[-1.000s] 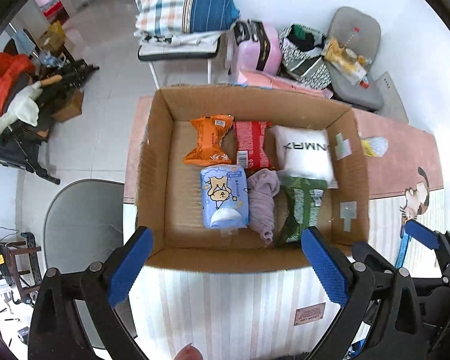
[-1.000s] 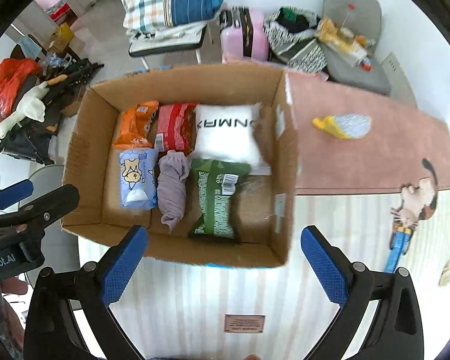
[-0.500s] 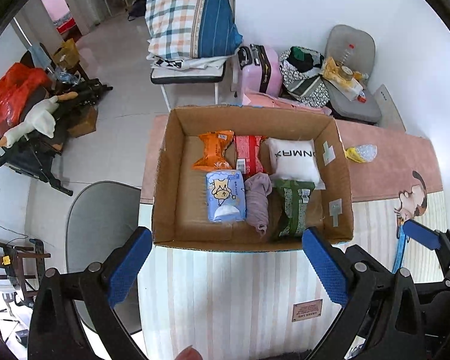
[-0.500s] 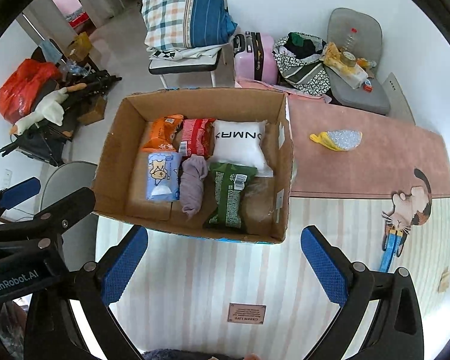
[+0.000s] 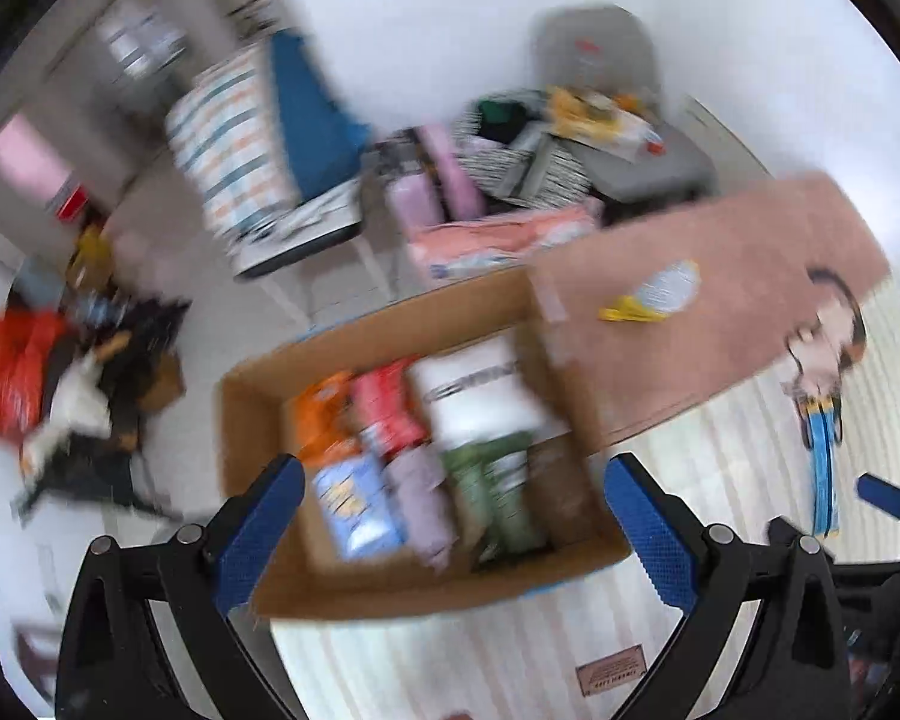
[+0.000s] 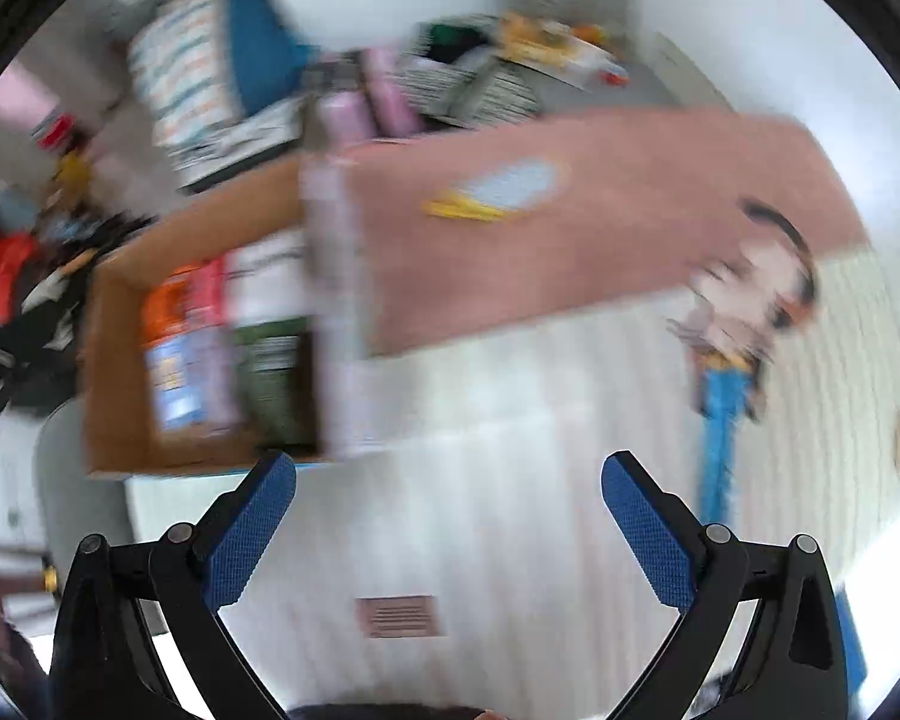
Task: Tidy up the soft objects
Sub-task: 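Grasp the glitter pouch with the left tool while the right tool grasps the blue tube snack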
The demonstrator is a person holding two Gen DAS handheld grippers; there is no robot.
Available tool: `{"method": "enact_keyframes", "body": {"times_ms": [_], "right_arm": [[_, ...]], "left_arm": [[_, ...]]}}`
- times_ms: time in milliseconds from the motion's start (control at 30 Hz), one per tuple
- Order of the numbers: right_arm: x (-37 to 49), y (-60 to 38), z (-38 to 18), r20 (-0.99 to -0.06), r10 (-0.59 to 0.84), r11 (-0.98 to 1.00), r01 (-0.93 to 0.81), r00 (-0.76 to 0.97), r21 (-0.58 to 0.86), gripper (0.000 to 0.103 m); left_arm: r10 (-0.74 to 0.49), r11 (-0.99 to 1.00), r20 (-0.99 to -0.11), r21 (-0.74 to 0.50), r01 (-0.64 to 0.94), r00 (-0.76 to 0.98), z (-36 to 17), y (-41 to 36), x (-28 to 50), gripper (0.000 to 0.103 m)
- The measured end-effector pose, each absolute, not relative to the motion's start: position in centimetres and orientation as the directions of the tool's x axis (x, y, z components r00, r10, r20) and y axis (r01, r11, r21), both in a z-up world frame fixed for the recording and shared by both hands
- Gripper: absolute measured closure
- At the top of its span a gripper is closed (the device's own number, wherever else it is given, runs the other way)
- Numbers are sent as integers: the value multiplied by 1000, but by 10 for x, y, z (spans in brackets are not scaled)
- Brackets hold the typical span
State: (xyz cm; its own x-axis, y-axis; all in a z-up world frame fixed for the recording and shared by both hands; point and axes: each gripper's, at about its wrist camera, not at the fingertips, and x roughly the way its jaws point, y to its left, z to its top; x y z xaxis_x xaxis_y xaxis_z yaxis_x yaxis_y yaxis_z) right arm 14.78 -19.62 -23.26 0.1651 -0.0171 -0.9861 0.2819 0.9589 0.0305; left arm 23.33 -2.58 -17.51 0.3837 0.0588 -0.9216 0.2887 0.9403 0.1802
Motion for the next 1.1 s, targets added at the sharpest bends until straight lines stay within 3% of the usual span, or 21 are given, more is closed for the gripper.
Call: {"method": "enact_keyframes", "body": {"times_ms": [200,433,867,900,1000,1067,1100], "right_arm": [[129,-316,-292,-999,-43,866,499,13,-31,0],[125,-383,-364,-993,2,808,585,-121,-70,0],[140,-413,-417,-973,117,799,601,-199,-27,1],[140,-414,-421,-970,127,799,600,-206,-23,3],[142,-417,-432,-961,167,794,608,-219,-1,11],[146,-413,-437,-961,169,795,607,-220,1,14],[146,-412,-438,-962,162,797,604,-218,-3,15]], "left_arm": [[98,829,-944,252,498,315,-233,-130,290,1],[176,697,-965,263,667,196,-322,-228,345,1],[296,633,-955,215,743,25,-429,-281,395,1],[274,654,-962,195,731,11,-428,-281,397,2],[217,700,-975,118,705,-53,-422,-277,398,26],[194,714,-978,84,695,-81,-418,-277,393,50],[201,709,-976,85,700,-84,-418,-279,388,50]]}}
